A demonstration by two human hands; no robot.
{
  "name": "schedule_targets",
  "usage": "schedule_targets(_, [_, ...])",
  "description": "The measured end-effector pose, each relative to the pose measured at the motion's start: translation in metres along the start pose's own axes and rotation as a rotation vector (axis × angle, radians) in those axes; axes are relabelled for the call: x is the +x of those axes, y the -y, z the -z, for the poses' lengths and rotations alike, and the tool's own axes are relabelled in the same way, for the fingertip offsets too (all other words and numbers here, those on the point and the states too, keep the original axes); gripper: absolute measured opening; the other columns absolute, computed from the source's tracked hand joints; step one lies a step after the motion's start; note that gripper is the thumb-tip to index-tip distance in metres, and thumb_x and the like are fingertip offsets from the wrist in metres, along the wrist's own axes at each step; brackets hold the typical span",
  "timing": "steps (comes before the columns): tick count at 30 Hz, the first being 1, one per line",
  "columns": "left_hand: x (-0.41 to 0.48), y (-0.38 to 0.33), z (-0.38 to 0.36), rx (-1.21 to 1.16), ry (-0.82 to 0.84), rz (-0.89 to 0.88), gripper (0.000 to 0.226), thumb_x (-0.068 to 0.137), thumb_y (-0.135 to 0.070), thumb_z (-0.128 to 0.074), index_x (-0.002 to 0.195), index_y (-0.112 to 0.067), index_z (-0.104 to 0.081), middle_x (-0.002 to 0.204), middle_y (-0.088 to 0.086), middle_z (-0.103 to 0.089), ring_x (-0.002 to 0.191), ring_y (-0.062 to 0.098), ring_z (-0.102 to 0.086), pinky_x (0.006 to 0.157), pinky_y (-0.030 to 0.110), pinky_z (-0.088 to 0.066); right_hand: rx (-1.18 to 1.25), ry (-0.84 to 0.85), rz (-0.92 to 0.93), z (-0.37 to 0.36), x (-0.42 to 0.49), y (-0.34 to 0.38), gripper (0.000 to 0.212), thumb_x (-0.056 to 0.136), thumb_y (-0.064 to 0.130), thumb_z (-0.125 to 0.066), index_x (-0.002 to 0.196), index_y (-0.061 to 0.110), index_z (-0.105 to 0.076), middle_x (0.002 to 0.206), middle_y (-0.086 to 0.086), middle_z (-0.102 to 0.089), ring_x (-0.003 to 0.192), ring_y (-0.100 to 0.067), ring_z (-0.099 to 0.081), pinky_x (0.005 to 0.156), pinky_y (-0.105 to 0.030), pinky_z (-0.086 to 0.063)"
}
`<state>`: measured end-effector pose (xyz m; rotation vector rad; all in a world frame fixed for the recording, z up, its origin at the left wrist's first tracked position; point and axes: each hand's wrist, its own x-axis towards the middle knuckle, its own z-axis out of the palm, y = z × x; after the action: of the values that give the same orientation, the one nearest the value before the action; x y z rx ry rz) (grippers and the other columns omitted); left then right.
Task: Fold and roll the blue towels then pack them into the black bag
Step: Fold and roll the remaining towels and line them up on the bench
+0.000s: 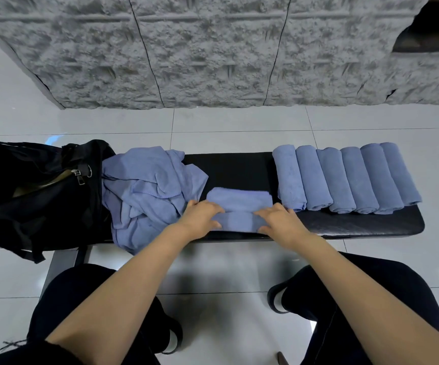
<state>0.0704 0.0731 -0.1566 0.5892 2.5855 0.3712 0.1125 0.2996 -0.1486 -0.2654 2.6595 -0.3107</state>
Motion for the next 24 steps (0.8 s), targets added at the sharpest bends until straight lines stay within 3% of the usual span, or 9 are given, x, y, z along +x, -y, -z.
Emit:
schedule_targets(3, [0.001, 0.006, 0.006, -0.14, 0.149, 0.079, 0.022, 0.094, -0.026, -0.053, 0.114, -0.019, -0.06, 0.107, -0.002, -0.057, 0.102, 0.014, -0.047, 0.107, 0.039, -0.025, 0.256, 0.153, -0.105, 0.01, -0.004, -0.002, 0.039, 0.092, 0.03, -0.057, 0.129, 0.022, -0.046, 0.11, -0.003, -0.045, 0.104, -0.023, -0.047, 0.092, -0.029, -0.037])
schedule_targets(7, [0.018, 0.0, 0.014, -0.131, 0.261, 0.165, 0.011, 0.097, -0.025, -0.046, 0.095, -0.02, -0.055, 0.101, 0.007, -0.055, 0.098, 0.019, -0.046, 0.108, 0.041, -0.026, -0.213, -0.371, 0.11, -0.011, 0.0, 0.01, 0.047, 0.063, 0.009, -0.079, 0.105, 0.022, -0.063, 0.106, 0.003, -0.06, 0.089, -0.024, -0.055, 0.075, -0.034, -0.042])
schedule_targets(9, [0.023, -0.005, 0.016, -0.022, 0.233, 0.181, 0.016, 0.098, -0.025, -0.044, 0.106, -0.019, -0.055, 0.108, 0.008, -0.053, 0.107, 0.022, -0.044, 0.105, 0.038, -0.027, -0.262, -0.491, 0.217, -0.026, -0.001, 0.016, 0.048, 0.053, 0.007, -0.082, 0.098, 0.017, -0.068, 0.097, 0.001, -0.064, 0.08, -0.024, -0.059, 0.069, -0.032, -0.047])
schedule_targets(13, [0.017, -0.026, 0.001, 0.25, -0.102, 0.177, 0.029, 0.093, -0.018, -0.05, 0.122, -0.016, -0.055, 0.126, 0.005, -0.044, 0.116, 0.025, -0.039, 0.093, 0.035, -0.031, -0.246, -0.55, 0.192, -0.047, 0.0, 0.021, 0.047, 0.061, 0.011, -0.082, 0.105, 0.006, -0.066, 0.095, -0.005, -0.064, 0.083, -0.025, -0.062, 0.077, -0.032, -0.053])
schedule_targets(15, [0.007, -0.036, -0.013, 0.2, -0.382, 0.17, 0.042, 0.083, -0.004, -0.058, 0.123, -0.017, -0.056, 0.132, 0.005, -0.045, 0.117, 0.026, -0.043, 0.093, 0.035, -0.035, -0.212, -0.573, 0.135, -0.045, 0.005, 0.026, 0.045, 0.055, -0.001, -0.08, 0.098, 0.005, -0.068, 0.085, -0.006, -0.065, 0.075, -0.024, -0.063, 0.07, -0.031, -0.055])
schedule_targets(18, [-0.004, -0.055, -0.036, 0.011, -0.518, 0.195, 0.071, 0.067, 0.012, -0.065, 0.132, -0.01, -0.05, 0.143, 0.015, -0.042, 0.128, 0.033, -0.043, 0.101, 0.041, -0.04, -0.116, -0.555, -0.023, -0.04, 0.011, 0.037, 0.038, 0.046, 0.0, -0.082, 0.081, 0.006, -0.068, 0.071, -0.004, -0.063, 0.065, -0.022, -0.061, 0.052, -0.026, -0.05])
schedule_targets(20, [-0.007, -0.063, -0.047, -0.055, -0.508, 0.185, 0.078, 0.068, 0.008, -0.07, 0.139, -0.011, -0.043, 0.148, 0.018, -0.035, 0.135, 0.036, -0.036, 0.104, 0.043, -0.039, -0.075, -0.508, -0.168, -0.034, 0.014, 0.046, 0.031, 0.052, 0.006, -0.082, 0.079, 0.006, -0.067, 0.072, -0.006, -0.064, 0.07, -0.024, -0.062, 0.048, -0.027, -0.048])
schedule_targets(22, [-0.003, -0.069, -0.048, -0.177, -0.373, 0.166, 0.081, 0.083, 0.001, -0.061, 0.149, -0.023, -0.022, 0.159, 0.01, -0.008, 0.145, 0.034, -0.012, 0.112, 0.043, -0.027, -0.008, -0.405, -0.285, -0.027, 0.018, 0.054, 0.021, 0.08, 0.014, -0.066, 0.098, 0.004, -0.064, 0.092, -0.009, -0.066, 0.096, -0.027, -0.056, 0.063, -0.032, -0.048])
schedule_targets(24, [0.001, -0.072, -0.042, -0.372, -0.235, 0.145, 0.07, 0.094, -0.033, -0.053, 0.146, -0.049, -0.008, 0.16, -0.002, -0.003, 0.144, 0.029, -0.016, 0.114, 0.047, -0.028, 0.176, -0.366, -0.38, -0.021, 0.02, 0.053, 0.024, 0.096, 0.022, -0.043, 0.113, 0.008, -0.053, 0.102, -0.007, -0.062, 0.105, -0.024, -0.046, 0.064, -0.031, -0.039])
